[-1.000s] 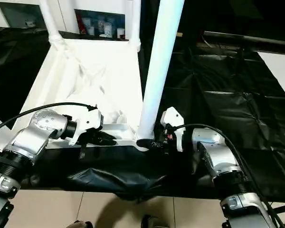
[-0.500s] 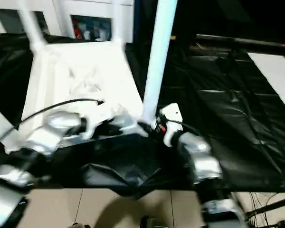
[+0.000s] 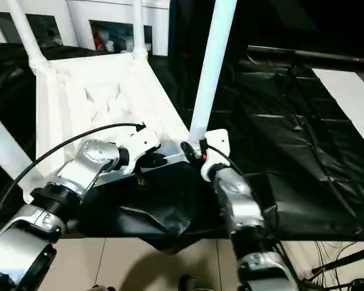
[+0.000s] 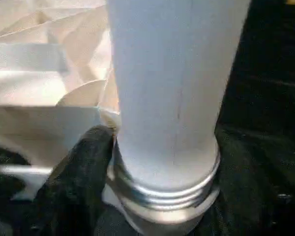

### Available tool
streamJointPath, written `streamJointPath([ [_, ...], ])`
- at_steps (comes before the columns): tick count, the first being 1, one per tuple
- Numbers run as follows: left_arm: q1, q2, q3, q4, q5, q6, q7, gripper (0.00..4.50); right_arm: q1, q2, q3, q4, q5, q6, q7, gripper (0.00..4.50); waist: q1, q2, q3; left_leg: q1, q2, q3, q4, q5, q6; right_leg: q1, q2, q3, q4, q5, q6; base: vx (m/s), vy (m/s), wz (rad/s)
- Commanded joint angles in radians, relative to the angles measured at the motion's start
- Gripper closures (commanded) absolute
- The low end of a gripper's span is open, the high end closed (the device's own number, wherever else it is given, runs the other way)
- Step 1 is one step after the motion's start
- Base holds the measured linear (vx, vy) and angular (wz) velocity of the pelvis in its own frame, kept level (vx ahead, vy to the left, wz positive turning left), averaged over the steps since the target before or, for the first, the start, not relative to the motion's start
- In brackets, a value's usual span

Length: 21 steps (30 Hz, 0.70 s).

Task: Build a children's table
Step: Rotate leg to tighten

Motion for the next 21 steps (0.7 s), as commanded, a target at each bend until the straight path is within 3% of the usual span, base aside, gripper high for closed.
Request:
streamJointPath([
  [1,0.035,0.001,-0.049,0.038,0.032,0.012,0.005,4.50,-0.009,0.018,0.097,-0.066,0.025,-0.009,0.135,0.90,0.003,0.003,-0.048,-0.004,0.018,-0.005,-0.073,-0.283,0.071,0.043,-0.053,0.040,-0.070,-0.379,-0.150,0.000,0.000,0.00],
  [3,0.043,0.022,-0.050,0.022,0.027,-0.002,-0.029,4.50,-0.016,-0.023,0.103,-0.081,0.035,0.015,0.194,0.66,0.003,0.002,-0.049,-0.004,0.020,-0.004,-0.072,-0.267,0.080,0.046,-0.053,0.040,-0.069,-0.375,-0.164,0.000,0.000,0.00],
  [6,0.048,0.052,-0.051,0.018,0.026,-0.025,-0.063,4.50,-0.021,-0.135,0.155,-0.081,-0.006,0.032,0.320,0.57,0.003,0.001,-0.049,-0.008,0.018,-0.004,-0.071,-0.256,0.086,0.049,-0.052,0.037,-0.069,-0.392,-0.161,0.000,0.000,0.00],
  [7,0.051,0.060,-0.052,0.015,0.024,-0.038,-0.080,4.50,-0.017,-0.156,0.155,-0.090,0.007,0.041,0.361,0.57,0.006,0.000,-0.049,-0.004,0.018,0.000,-0.067,-0.247,0.091,0.046,-0.053,0.040,-0.070,-0.384,-0.161,0.000,0.000,0.00],
  [12,0.068,0.107,-0.052,-0.028,-0.002,-0.073,-0.178,4.50,0.000,-0.236,0.132,-0.143,0.067,0.062,0.520,0.57,0.010,-0.002,-0.053,-0.010,0.021,0.000,-0.064,-0.196,0.108,0.052,-0.054,0.042,-0.060,-0.335,-0.181,0.011,-0.008,0.01],
  [16,0.089,0.135,-0.057,-0.068,-0.041,-0.115,-0.286,4.50,0.006,-0.253,0.120,-0.167,0.096,0.076,0.577,0.57,0.011,0.002,-0.055,-0.007,0.024,0.001,-0.062,-0.160,0.117,0.051,-0.052,0.044,-0.045,-0.235,-0.218,0.000,0.000,0.00],
  [21,0.112,0.173,-0.060,-0.123,-0.078,-0.112,-0.381,4.50,0.015,-0.298,0.156,-0.198,0.126,0.113,0.701,0.57,0.018,0.007,-0.059,-0.002,0.026,0.005,-0.059,-0.115,0.136,0.053,-0.048,0.046,-0.026,-0.086,-0.278,0.000,0.000,0.00],
])
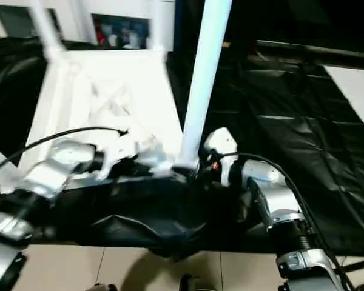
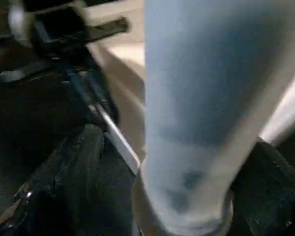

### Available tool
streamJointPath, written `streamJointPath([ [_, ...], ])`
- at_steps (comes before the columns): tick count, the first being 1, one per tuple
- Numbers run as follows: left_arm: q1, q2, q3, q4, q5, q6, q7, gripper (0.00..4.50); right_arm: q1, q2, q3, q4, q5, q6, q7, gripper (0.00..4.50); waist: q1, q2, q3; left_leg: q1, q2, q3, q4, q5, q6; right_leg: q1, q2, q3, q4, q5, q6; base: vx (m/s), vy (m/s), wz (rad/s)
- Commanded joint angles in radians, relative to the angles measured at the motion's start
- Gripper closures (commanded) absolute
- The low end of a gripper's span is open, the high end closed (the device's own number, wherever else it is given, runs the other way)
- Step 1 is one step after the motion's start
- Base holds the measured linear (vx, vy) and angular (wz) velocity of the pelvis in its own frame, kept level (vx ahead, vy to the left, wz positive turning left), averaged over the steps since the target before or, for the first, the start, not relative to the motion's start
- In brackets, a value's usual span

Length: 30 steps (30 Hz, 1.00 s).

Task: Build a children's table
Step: Rotate leg to tighten

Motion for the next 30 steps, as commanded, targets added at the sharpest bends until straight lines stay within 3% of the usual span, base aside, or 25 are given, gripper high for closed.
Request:
streamJointPath([
  [1,0.028,-0.008,-0.059,0.009,0.014,0.010,-0.041,4.50,0.025,-0.026,0.033,-0.022,-0.003,0.012,0.068,0.57,-0.001,0.005,-0.059,0.001,0.024,0.005,-0.048,-0.117,0.135,0.065,-0.048,0.046,-0.041,-0.085,-0.281,0.000,0.000,0.00],
  [6,0.022,-0.008,-0.055,0.018,0.017,0.007,-0.037,4.50,0.026,-0.037,0.045,-0.009,-0.029,0.001,0.073,0.57,0.005,0.004,-0.056,0.001,0.024,0.006,-0.050,-0.156,0.108,0.065,-0.053,0.048,-0.049,-0.165,-0.258,0.000,0.000,0.00],
  [9,0.020,-0.007,-0.054,0.020,0.016,0.007,-0.038,4.50,0.024,-0.040,0.047,0.000,-0.039,-0.006,0.067,0.85,0.009,0.001,-0.057,0.001,0.022,0.006,-0.049,-0.160,0.093,0.065,-0.053,0.049,-0.052,-0.199,-0.235,0.000,0.000,0.00],
  [14,0.019,-0.003,-0.049,0.022,0.016,0.005,-0.045,4.50,0.022,-0.044,0.044,0.009,-0.035,-0.004,0.065,1.29,0.011,0.002,-0.059,0.001,0.022,0.007,-0.047,-0.127,0.104,0.066,-0.050,0.049,-0.045,-0.143,-0.249,0.000,0.000,0.00],
  [30,0.027,0.006,-0.054,0.028,0.031,0.008,-0.030,4.50,0.033,-0.046,0.061,0.027,-0.062,-0.041,0.068,2.45,0.016,0.000,-0.062,0.002,0.022,0.009,-0.044,-0.121,0.115,0.067,-0.051,0.049,-0.041,-0.132,-0.255,0.000,0.000,0.00],
])
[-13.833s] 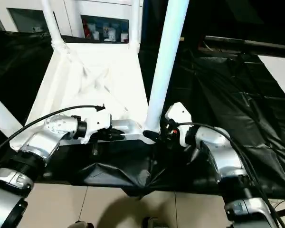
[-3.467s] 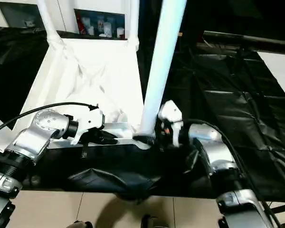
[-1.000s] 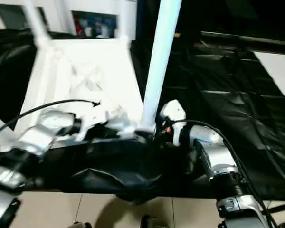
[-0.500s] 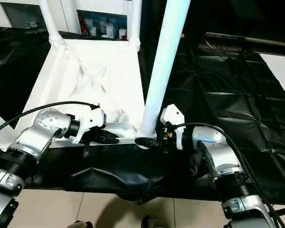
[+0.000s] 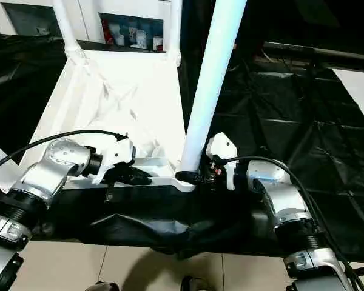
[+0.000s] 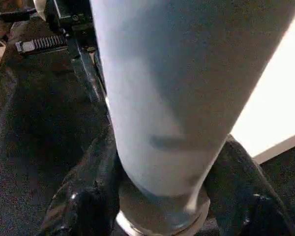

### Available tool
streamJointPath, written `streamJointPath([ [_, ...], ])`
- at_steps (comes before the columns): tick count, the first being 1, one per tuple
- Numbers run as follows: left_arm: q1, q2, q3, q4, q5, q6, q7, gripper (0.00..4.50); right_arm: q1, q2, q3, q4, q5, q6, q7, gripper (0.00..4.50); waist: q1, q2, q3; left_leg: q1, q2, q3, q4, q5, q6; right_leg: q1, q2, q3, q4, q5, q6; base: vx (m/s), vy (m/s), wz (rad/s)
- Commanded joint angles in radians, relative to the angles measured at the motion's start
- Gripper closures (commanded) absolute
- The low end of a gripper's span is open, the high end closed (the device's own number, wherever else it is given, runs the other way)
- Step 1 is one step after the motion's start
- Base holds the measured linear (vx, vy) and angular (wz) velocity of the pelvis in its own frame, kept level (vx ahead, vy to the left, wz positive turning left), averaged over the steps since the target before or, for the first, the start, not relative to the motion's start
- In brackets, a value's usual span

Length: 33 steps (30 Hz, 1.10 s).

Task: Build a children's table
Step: Rotate leg to tighten

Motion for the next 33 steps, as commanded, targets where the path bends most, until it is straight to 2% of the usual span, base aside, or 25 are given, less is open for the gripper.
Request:
streamJointPath([
  [1,0.025,-0.009,-0.039,0.035,0.040,0.020,0.029,4.50,0.044,0.010,0.030,0.027,-0.023,0.005,-0.003,2.49,-0.004,0.000,-0.063,0.001,0.021,0.001,-0.048,-0.121,0.113,0.068,-0.050,0.047,-0.044,-0.134,-0.254,0.000,0.000,0.00],
  [3,0.024,-0.015,-0.038,0.039,0.042,0.025,0.041,4.50,0.048,0.020,0.022,0.033,-0.019,0.008,-0.022,2.50,-0.003,0.001,-0.060,0.002,0.021,0.002,-0.049,-0.139,0.108,0.066,-0.050,0.047,-0.049,-0.161,-0.248,0.000,0.000,0.00],
  [4,0.020,-0.022,-0.036,0.045,0.045,0.028,0.058,4.50,0.048,0.031,0.014,0.045,-0.023,0.007,-0.053,2.51,-0.004,0.001,-0.058,0.002,0.022,0.000,-0.052,-0.160,0.099,0.066,-0.051,0.046,-0.054,-0.202,-0.238,0.000,0.000,0.00],
  [7,0.007,-0.044,-0.029,0.069,0.056,0.041,0.110,4.50,0.053,0.066,-0.011,0.070,-0.018,0.007,-0.123,2.52,-0.006,0.002,-0.047,0.010,0.023,-0.001,-0.057,-0.237,0.070,0.056,-0.054,0.044,-0.076,-0.369,-0.195,0.000,0.000,0.00],
  [8,-0.005,-0.065,-0.021,0.091,0.066,0.054,0.163,4.50,0.059,0.100,-0.032,0.083,-0.020,0.013,-0.200,2.52,-0.009,0.000,-0.046,0.013,0.022,-0.005,-0.060,-0.280,0.048,0.053,-0.055,0.044,-0.085,-0.464,-0.165,0.000,0.000,0.00],
  [9,-0.005,-0.065,-0.021,0.091,0.066,0.054,0.163,4.50,0.059,0.100,-0.032,0.083,-0.020,0.013,-0.200,2.52,-0.010,0.001,-0.046,0.012,0.021,-0.007,-0.060,-0.288,0.043,0.052,-0.056,0.044,-0.087,-0.484,-0.155,0.000,0.000,0.00],
  [11,-0.018,-0.086,-0.014,0.112,0.075,0.069,0.216,4.50,0.065,0.137,-0.051,0.094,-0.029,0.014,-0.286,2.52,-0.012,-0.002,-0.045,0.010,0.017,-0.014,-0.064,-0.306,0.032,0.053,-0.056,0.040,-0.095,-0.563,-0.109,-0.026,0.001,-0.01],
  [13,-0.030,-0.110,-0.007,0.131,0.080,0.090,0.271,4.50,0.072,0.176,-0.071,0.103,-0.041,0.022,-0.382,2.53,-0.014,-0.002,-0.043,0.015,0.016,-0.016,-0.064,-0.322,0.026,0.045,-0.056,0.038,-0.105,-0.609,-0.087,-0.026,0.001,-0.01],
  [15,-0.033,-0.115,-0.006,0.136,0.080,0.095,0.283,4.50,0.074,0.185,-0.075,0.105,-0.044,0.024,-0.403,2.54,-0.018,-0.003,-0.042,0.015,0.013,-0.020,-0.066,-0.341,0.020,0.044,-0.056,0.034,-0.110,-0.647,-0.067,0.000,0.000,0.00],
  [16,-0.045,-0.142,0.000,0.148,0.085,0.128,0.333,4.50,0.076,0.233,-0.100,0.112,-0.063,0.052,-0.537,2.54,-0.021,-0.004,-0.041,0.013,0.012,-0.022,-0.066,-0.350,0.022,0.044,-0.055,0.032,-0.112,-0.662,-0.060,0.000,0.000,0.00],
  [17,-0.058,-0.170,0.007,0.166,0.092,0.156,0.386,4.50,0.075,0.281,-0.123,0.123,-0.085,0.067,-0.670,2.54,-0.028,0.002,-0.040,0.019,0.011,-0.024,-0.067,-0.365,0.008,0.037,-0.056,0.028,-0.120,-0.686,-0.052,0.000,0.000,0.00],
  [18,-0.058,-0.170,0.007,0.166,0.092,0.156,0.386,4.50,0.075,0.281,-0.123,0.123,-0.085,0.067,-0.670,2.54,-0.033,0.001,-0.039,0.018,0.010,-0.026,-0.067,-0.378,0.006,0.036,-0.054,0.024,-0.122,-0.696,-0.047,0.000,0.000,0.00],
  [19,-0.068,-0.189,0.010,0.181,0.097,0.171,0.415,4.50,0.069,0.314,-0.137,0.133,-0.103,0.072,-0.759,2.54,-0.037,0.002,-0.038,0.016,0.009,-0.029,-0.068,-0.385,0.005,0.039,-0.056,0.021,-0.125,-0.704,-0.041,0.000,0.000,0.00],
  [20,-0.074,-0.199,0.011,0.190,0.101,0.177,0.429,4.50,0.062,0.330,-0.141,0.142,-0.118,0.067,-0.812,2.54,-0.043,0.004,-0.043,0.008,0.008,-0.035,-0.072,-0.387,0.003,0.048,-0.057,0.014,-0.127,-0.696,-0.029,0.000,0.000,0.00],
  [21,-0.084,-0.212,0.010,0.205,0.107,0.183,0.448,4.50,0.044,0.349,-0.138,0.158,-0.142,0.050,-0.872,2.54,-0.044,0.010,-0.041,0.010,0.010,-0.037,-0.073,-0.394,0.003,0.045,-0.058,0.014,-0.129,-0.688,-0.032,0.000,0.000,0.00],
  [22,-0.084,-0.212,0.010,0.205,0.107,0.183,0.448,4.50,0.044,0.349,-0.138,0.158,-0.142,0.050,-0.872,2.54,-0.049,0.011,-0.043,0.015,0.009,-0.036,-0.072,-0.411,0.005,0.041,-0.056,0.013,-0.131,-0.661,-0.042,0.000,0.000,0.00],
  [24,-0.097,-0.222,0.008,0.226,0.115,0.181,0.471,4.50,0.018,0.366,-0.129,0.181,-0.169,0.018,-0.924,2.54,-0.055,0.011,-0.040,0.014,0.011,-0.037,-0.076,-0.426,0.013,0.043,-0.055,0.010,-0.132,-0.625,-0.055,0.000,0.000,0.00],
  [26,-0.103,-0.222,0.009,0.236,0.116,0.177,0.472,4.50,0.003,0.374,-0.135,0.194,-0.151,0.007,-0.905,2.54,-0.059,0.012,-0.039,0.014,0.012,-0.038,-0.077,-0.450,0.020,0.042,-0.056,0.012,-0.132,-0.607,-0.064,0.000,0.000,0.00],
  [29,-0.111,-0.219,0.010,0.245,0.117,0.170,0.468,4.50,-0.010,0.374,-0.134,0.191,-0.125,-0.006,-0.841,2.54,-0.060,0.010,-0.039,0.010,0.012,-0.036,-0.079,-0.441,0.029,0.047,-0.058,0.015,-0.130,-0.593,-0.075,0.000,0.000,0.00],
  [31,-0.113,-0.213,0.009,0.246,0.117,0.156,0.462,4.50,-0.001,0.367,-0.130,0.166,-0.118,-0.037,-0.798,1.98,-0.057,0.007,-0.039,0.011,0.014,-0.034,-0.079,-0.434,0.032,0.045,-0.060,0.018,-0.130,-0.582,-0.082,0.000,0.000,0.00],
  [33,-0.111,-0.202,0.003,0.238,0.115,0.131,0.441,4.50,-0.001,0.352,-0.130,0.150,-0.108,-0.049,-0.760,1.82,-0.053,0.007,-0.041,0.009,0.015,-0.031,-0.079,-0.404,0.042,0.047,-0.062,0.024,-0.124,-0.542,-0.102,0.000,0.000,0.00],
])
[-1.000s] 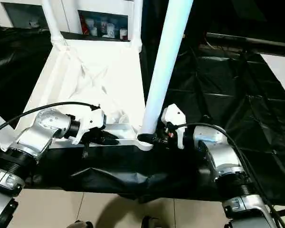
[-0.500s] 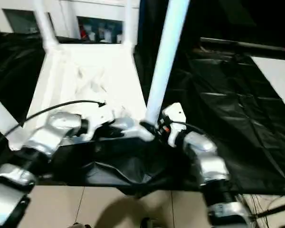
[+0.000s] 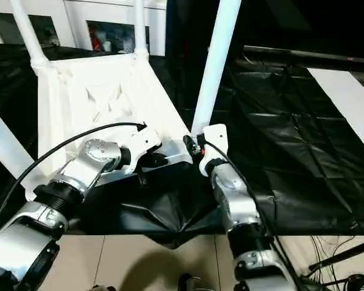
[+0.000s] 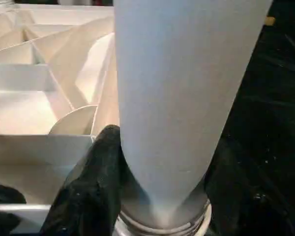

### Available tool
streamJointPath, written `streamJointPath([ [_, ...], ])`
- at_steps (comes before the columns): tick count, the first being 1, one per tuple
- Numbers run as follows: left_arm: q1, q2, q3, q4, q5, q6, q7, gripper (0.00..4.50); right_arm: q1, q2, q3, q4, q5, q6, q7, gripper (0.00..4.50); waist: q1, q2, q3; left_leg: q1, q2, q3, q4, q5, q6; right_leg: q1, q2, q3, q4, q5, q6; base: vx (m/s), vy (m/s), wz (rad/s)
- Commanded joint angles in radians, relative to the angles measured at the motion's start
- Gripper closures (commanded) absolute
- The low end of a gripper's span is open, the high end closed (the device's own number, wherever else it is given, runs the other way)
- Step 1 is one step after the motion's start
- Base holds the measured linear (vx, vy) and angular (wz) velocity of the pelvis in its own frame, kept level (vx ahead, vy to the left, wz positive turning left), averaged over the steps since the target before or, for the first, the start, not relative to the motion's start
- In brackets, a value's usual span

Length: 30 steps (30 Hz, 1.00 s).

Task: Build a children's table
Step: Rotate leg to tighten

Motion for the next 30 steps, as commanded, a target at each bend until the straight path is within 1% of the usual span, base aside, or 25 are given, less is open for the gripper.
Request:
streamJointPath([
  [1,0.016,0.013,-0.023,0.019,0.025,0.000,-0.003,4.50,0.010,-0.014,0.034,-0.006,0.011,-0.001,0.086,1.82,0.001,0.006,-0.043,0.005,0.023,-0.011,-0.082,-0.382,0.050,0.031,-0.061,0.034,-0.071,-0.510,-0.121,0.000,0.000,0.00],
  [2,0.018,0.017,-0.025,0.013,0.024,-0.001,-0.012,4.50,0.006,-0.023,0.036,-0.005,0.013,-0.005,0.101,1.76,0.001,0.004,-0.044,0.002,0.023,-0.010,-0.083,-0.369,0.053,0.035,-0.061,0.035,-0.068,-0.493,-0.126,0.000,0.000,0.00],
  [3,0.020,0.019,-0.027,0.011,0.024,-0.002,-0.017,4.50,0.003,-0.028,0.038,-0.003,0.014,-0.008,0.107,1.48,0.002,0.006,-0.044,0.000,0.025,-0.009,-0.083,-0.352,0.055,0.035,-0.060,0.038,-0.063,-0.462,-0.140,0.000,0.000,0.00],
  [4,0.030,0.032,-0.032,-0.008,0.018,-0.011,-0.050,4.50,-0.002,-0.067,0.048,-0.010,0.033,0.013,0.192,1.48,0.002,0.005,-0.044,0.000,0.025,-0.007,-0.082,-0.347,0.056,0.034,-0.060,0.039,-0.062,-0.450,-0.146,0.000,0.000,0.00],
  [5,0.043,0.051,-0.041,-0.031,0.013,-0.040,-0.096,4.50,-0.007,-0.122,0.063,-0.017,0.049,0.026,0.299,1.48,0.004,0.004,-0.043,-0.001,0.024,-0.003,-0.078,-0.337,0.068,0.036,-0.057,0.042,-0.055,-0.421,-0.164,0.000,0.000,0.00],
  [6,0.046,0.056,-0.044,-0.036,0.012,-0.049,-0.109,4.50,-0.008,-0.136,0.067,-0.018,0.051,0.028,0.324,1.48,0.006,0.002,-0.044,0.000,0.024,-0.002,-0.077,-0.334,0.075,0.038,-0.058,0.043,-0.056,-0.417,-0.168,0.000,0.000,0.00],
  [7,0.050,0.061,-0.044,-0.044,0.009,-0.041,-0.121,4.50,-0.008,-0.155,0.070,-0.020,0.058,0.031,0.361,1.48,0.005,0.001,-0.047,-0.007,0.024,0.000,-0.074,-0.300,0.084,0.043,-0.059,0.046,-0.048,-0.384,-0.177,0.000,0.000,0.00],
  [8,0.057,0.072,-0.045,-0.054,0.004,-0.041,-0.142,4.50,-0.009,-0.189,0.073,-0.024,0.067,0.039,0.420,1.48,0.006,0.002,-0.049,-0.006,0.026,0.000,-0.074,-0.291,0.088,0.043,-0.059,0.045,-0.048,-0.380,-0.181,0.000,0.000,0.00],
  [10,0.067,0.089,-0.047,-0.068,-0.007,-0.046,-0.183,4.50,-0.004,-0.235,0.081,-0.035,0.078,0.045,0.507,1.48,0.010,-0.001,-0.051,-0.005,0.024,0.005,-0.067,-0.256,0.102,0.042,-0.057,0.047,-0.044,-0.351,-0.195,0.000,0.000,0.00],
  [11,0.072,0.100,-0.049,-0.074,-0.014,-0.059,-0.210,4.50,0.002,-0.260,0.086,-0.045,0.083,0.041,0.559,1.48,0.014,-0.001,-0.051,-0.003,0.025,0.009,-0.062,-0.233,0.114,0.039,-0.056,0.050,-0.039,-0.318,-0.215,0.058,-0.039,0.10],
  [12,0.073,0.101,-0.049,-0.075,-0.015,-0.063,-0.215,4.50,0.002,-0.263,0.087,-0.046,0.084,0.041,0.566,1.48,0.014,-0.003,-0.050,-0.004,0.025,0.010,-0.061,-0.231,0.117,0.038,-0.055,0.051,-0.037,-0.314,-0.219,0.058,-0.039,0.10],
  [13,0.083,0.117,-0.055,-0.087,-0.034,-0.104,-0.274,4.50,0.013,-0.293,0.096,-0.065,0.097,0.050,0.637,1.48,0.018,-0.003,-0.052,-0.002,0.024,0.011,-0.058,-0.226,0.123,0.039,-0.057,0.051,-0.035,-0.320,-0.222,0.065,-0.044,0.10],
  [14,0.083,0.117,-0.055,-0.087,-0.034,-0.104,-0.274,4.50,0.013,-0.293,0.096,-0.065,0.097,0.050,0.637,1.48,0.020,-0.004,-0.058,-0.011,0.024,0.011,-0.056,-0.180,0.126,0.047,-0.056,0.051,-0.024,-0.274,-0.227,0.067,-0.042,0.04],
  [15,0.100,0.140,-0.060,-0.118,-0.060,-0.116,-0.349,4.50,0.026,-0.328,0.115,-0.088,0.101,0.054,0.710,1.48,0.023,-0.004,-0.059,-0.009,0.025,0.011,-0.056,-0.159,0.129,0.048,-0.056,0.051,-0.021,-0.242,-0.234,0.067,-0.042,0.04],
  [16,0.106,0.147,-0.059,-0.129,-0.068,-0.100,-0.368,4.50,0.030,-0.337,0.120,-0.096,0.105,0.058,0.732,1.48,0.025,-0.004,-0.060,-0.011,0.025,0.011,-0.053,-0.137,0.135,0.050,-0.053,0.052,-0.015,-0.201,-0.240,0.067,-0.035,-0.01],
  [17,0.114,0.159,-0.060,-0.144,-0.079,-0.110,-0.395,4.50,0.037,-0.345,0.132,-0.112,0.114,0.062,0.768,1.48,0.029,-0.001,-0.063,-0.008,0.026,0.014,-0.049,-0.087,0.157,0.050,-0.051,0.053,0.002,-0.080,-0.274,0.065,-0.020,0.01],
  [18,0.115,0.159,-0.060,-0.145,-0.080,-0.109,-0.396,4.50,0.037,-0.346,0.133,-0.112,0.115,0.062,0.770,1.48,0.028,-0.002,-0.064,-0.008,0.025,0.015,-0.047,-0.070,0.165,0.052,-0.049,0.053,0.007,-0.046,-0.283,0.065,-0.020,0.01],
  [19,0.121,0.165,-0.058,-0.159,-0.083,-0.095,-0.401,4.50,0.039,-0.354,0.151,-0.119,0.121,0.064,0.797,1.48,0.029,-0.002,-0.068,-0.009,0.025,0.014,-0.045,-0.035,0.179,0.056,-0.049,0.053,0.016,0.015,-0.302,0.000,0.000,0.00],
  [20,0.122,0.166,-0.058,-0.163,-0.084,-0.095,-0.404,4.50,0.039,-0.356,0.157,-0.120,0.121,0.063,0.802,1.48,0.029,-0.002,-0.069,-0.008,0.025,0.015,-0.043,-0.012,0.192,0.055,-0.048,0.052,0.020,0.056,-0.315,0.000,0.000,0.00],
  [22,0.125,0.168,-0.057,-0.169,-0.086,-0.090,-0.411,4.50,0.038,-0.355,0.164,-0.119,0.118,0.062,0.811,1.48,0.028,-0.001,-0.065,-0.007,0.027,0.016,-0.044,-0.020,0.198,0.051,-0.048,0.050,0.018,0.045,-0.322,0.000,0.000,0.00],
  [23,0.126,0.170,-0.057,-0.171,-0.086,-0.091,-0.415,4.50,0.035,-0.351,0.168,-0.113,0.112,0.057,0.810,1.48,0.028,-0.001,-0.060,-0.007,0.029,0.015,-0.047,-0.071,0.181,0.051,-0.050,0.049,0.009,-0.038,-0.312,0.000,0.000,0.00],
  [24,0.127,0.171,-0.057,-0.176,-0.087,-0.090,-0.419,4.50,0.033,-0.349,0.172,-0.108,0.106,0.054,0.813,1.48,0.028,0.000,-0.059,-0.006,0.029,0.015,-0.048,-0.088,0.171,0.050,-0.051,0.049,0.006,-0.069,-0.305,0.000,0.000,0.00],
  [26,0.128,0.173,-0.055,-0.183,-0.088,-0.087,-0.421,4.50,0.028,-0.343,0.176,-0.098,0.096,0.046,0.808,1.48,0.028,0.001,-0.057,-0.004,0.030,0.014,-0.052,-0.141,0.131,0.049,-0.052,0.050,-0.003,-0.161,-0.278,0.000,0.000,0.00],
  [29,0.128,0.175,-0.054,-0.186,-0.089,-0.086,-0.424,4.50,0.025,-0.341,0.177,-0.097,0.096,0.048,0.815,1.48,0.027,0.000,-0.057,-0.005,0.028,0.013,-0.052,-0.152,0.109,0.049,-0.051,0.052,-0.005,-0.183,-0.257,0.000,0.000,0.00],
  [30,0.129,0.177,-0.054,-0.189,-0.091,-0.088,-0.429,4.50,0.025,-0.341,0.177,-0.097,0.096,0.051,0.822,1.48,0.027,-0.001,-0.058,-0.006,0.027,0.013,-0.052,-0.148,0.109,0.049,-0.050,0.053,-0.004,-0.176,-0.256,0.000,0.000,0.00],
])
